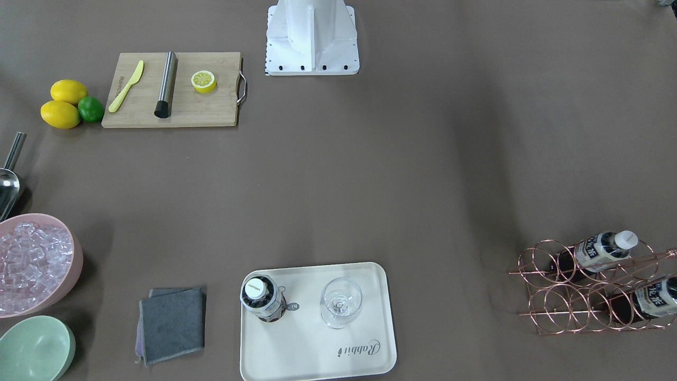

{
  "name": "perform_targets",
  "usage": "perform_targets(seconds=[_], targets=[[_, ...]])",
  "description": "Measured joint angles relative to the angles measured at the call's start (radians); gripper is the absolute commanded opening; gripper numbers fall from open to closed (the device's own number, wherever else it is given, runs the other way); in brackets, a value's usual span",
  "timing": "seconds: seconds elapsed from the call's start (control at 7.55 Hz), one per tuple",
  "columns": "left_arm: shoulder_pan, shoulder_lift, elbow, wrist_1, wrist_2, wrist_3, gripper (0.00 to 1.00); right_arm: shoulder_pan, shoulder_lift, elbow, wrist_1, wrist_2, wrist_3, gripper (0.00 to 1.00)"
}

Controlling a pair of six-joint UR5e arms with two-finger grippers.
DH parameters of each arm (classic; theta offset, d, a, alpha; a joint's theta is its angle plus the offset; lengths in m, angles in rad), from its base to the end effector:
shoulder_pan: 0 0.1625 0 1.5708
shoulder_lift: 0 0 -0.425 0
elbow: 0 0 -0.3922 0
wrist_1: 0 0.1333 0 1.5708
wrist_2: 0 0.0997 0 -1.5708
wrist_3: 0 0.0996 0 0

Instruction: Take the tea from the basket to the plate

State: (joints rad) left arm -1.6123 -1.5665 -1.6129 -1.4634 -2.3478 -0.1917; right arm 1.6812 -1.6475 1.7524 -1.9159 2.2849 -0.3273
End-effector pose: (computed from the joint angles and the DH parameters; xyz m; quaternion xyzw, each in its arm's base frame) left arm -0.0835 -0.4816 0.6504 -0.0605 0.3751 -0.1207 0.9171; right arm 0.1157 -0.4263 0.6420 -0.0342 -0.3631 -0.0591 0.9293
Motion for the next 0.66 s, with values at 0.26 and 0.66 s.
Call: perform_targets(seconds=[0.26, 0.66], targets=[[0.001, 0.001, 0.001, 0.001, 0.001, 0.000, 0.99, 0.000, 0.000, 0.000, 0.000, 0.000, 0.000, 1.00], [0.005, 0.000, -0.001, 0.002, 0.041, 0.001, 0.99, 0.000, 0.003, 0.003, 0.001, 0.001, 0.001, 1.00]])
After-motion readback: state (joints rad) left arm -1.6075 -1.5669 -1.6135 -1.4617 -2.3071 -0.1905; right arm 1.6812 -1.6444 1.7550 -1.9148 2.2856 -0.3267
